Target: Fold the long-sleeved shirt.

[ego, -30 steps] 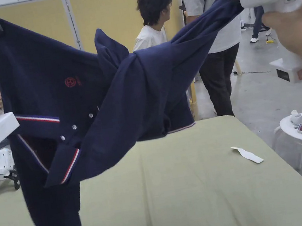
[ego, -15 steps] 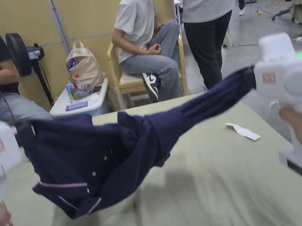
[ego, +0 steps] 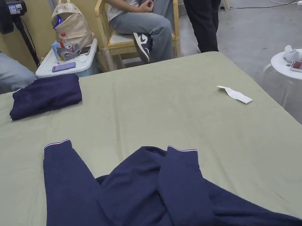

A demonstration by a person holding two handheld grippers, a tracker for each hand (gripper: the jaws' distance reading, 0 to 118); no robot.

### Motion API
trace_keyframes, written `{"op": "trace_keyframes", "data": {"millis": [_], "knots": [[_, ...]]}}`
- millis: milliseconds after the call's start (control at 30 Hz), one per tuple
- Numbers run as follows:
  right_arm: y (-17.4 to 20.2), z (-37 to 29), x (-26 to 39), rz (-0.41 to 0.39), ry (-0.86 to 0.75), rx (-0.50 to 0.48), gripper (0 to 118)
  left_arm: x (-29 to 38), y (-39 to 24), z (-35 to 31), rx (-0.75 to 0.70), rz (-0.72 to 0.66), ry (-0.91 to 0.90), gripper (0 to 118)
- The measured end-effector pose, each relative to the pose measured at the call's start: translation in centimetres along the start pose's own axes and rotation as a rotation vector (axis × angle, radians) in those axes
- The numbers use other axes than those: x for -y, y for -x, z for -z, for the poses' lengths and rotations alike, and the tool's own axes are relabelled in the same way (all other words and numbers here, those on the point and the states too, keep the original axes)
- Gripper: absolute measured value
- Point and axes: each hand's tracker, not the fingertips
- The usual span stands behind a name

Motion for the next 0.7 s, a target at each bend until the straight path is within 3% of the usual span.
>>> {"op": "trace_keyframes", "data": {"millis": [133, 233, 267, 333, 367, 433, 500, 567, 700], "knots": [[-0.2, -4.9, 1.9, -0.036, 0.012, 0.023, 4, 1.4, 1.0, -3.7, -0.033, 0.023, 0.005, 0], [-1.5, -7.3, 3.7, 0.032, 0.081, 0.010, 4, 3.0, 2.3, -5.1, -0.040, -0.006, 0.048, 0], [-1.8, -7.8, 4.5, 0.022, 0.082, 0.005, 5, 3.7, 2.5, -5.3, -0.036, -0.014, 0.068, 0], [-2.0, -8.3, 5.7, 0.009, 0.150, -0.020, 26, 5.0, 2.6, -5.5, -0.027, -0.015, 0.122, 2], [-1.9, -8.4, 6.1, 0.002, 0.186, -0.020, 26, 5.4, 2.4, -5.5, -0.021, -0.030, 0.133, 2], [-1.5, -8.9, 6.1, -0.076, 0.217, 0.062, 41, 5.6, 2.1, -5.6, -0.036, -0.041, 0.173, 14], [-1.3, -10.3, 4.9, -0.076, 0.163, 0.067, 49, 5.3, 2.3, -6.5, -0.029, -0.057, 0.131, 59], [-1.0, -11.2, 2.7, -0.035, 0.089, 0.011, 61, 3.7, 2.1, -8.2, 0.026, -0.098, 0.056, 60], [1.9, -13.7, -3.3, 0.003, -0.075, -0.171, 61, -0.5, 0.0, -11.5, 0.043, -0.077, -0.138, 57]]}}
